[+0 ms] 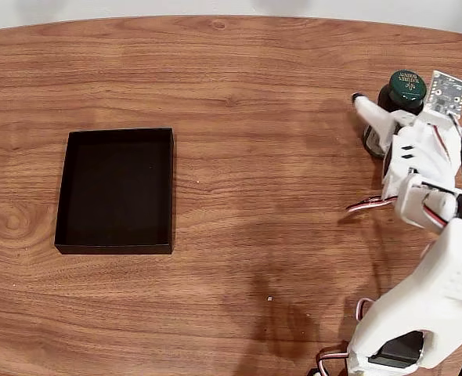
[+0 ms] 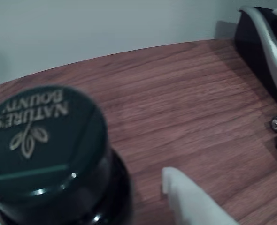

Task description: Pick up the pill bottle and place it in the black box.

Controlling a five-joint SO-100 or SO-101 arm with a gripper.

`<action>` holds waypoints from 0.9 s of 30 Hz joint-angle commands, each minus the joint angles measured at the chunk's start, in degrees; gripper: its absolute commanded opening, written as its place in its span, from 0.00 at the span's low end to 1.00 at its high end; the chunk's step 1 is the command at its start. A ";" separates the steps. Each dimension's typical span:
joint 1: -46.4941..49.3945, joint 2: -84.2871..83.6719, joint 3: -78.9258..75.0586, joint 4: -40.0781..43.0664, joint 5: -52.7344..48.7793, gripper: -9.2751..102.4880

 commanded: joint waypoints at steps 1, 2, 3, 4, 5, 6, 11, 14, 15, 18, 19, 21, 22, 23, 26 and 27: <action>0.44 0.62 -5.01 0.35 -0.62 0.49; 0.44 0.44 -5.19 0.35 -0.79 0.48; 0.44 0.26 -5.36 0.44 -0.97 0.48; 0.53 0.18 -5.45 0.44 -1.05 0.48; 0.53 0.09 -5.45 0.44 -1.23 0.48; 0.44 0.09 -5.45 0.44 -1.49 0.47; -0.18 0.35 -4.83 0.53 -2.72 0.43; -0.70 1.14 -3.96 0.53 -3.60 0.39; -0.88 1.41 -3.52 0.53 -3.87 0.37; -1.49 2.20 -2.46 0.53 -4.75 0.33; -1.76 2.46 -2.29 0.53 -5.19 0.32; -2.11 2.90 -1.93 0.53 -5.89 0.30; -2.37 3.08 -1.67 0.53 -6.15 0.29; -2.55 3.34 -1.49 0.53 -6.42 0.28; -2.99 3.87 -1.05 0.53 -6.94 0.27; -3.16 3.96 -0.88 0.44 -7.12 0.26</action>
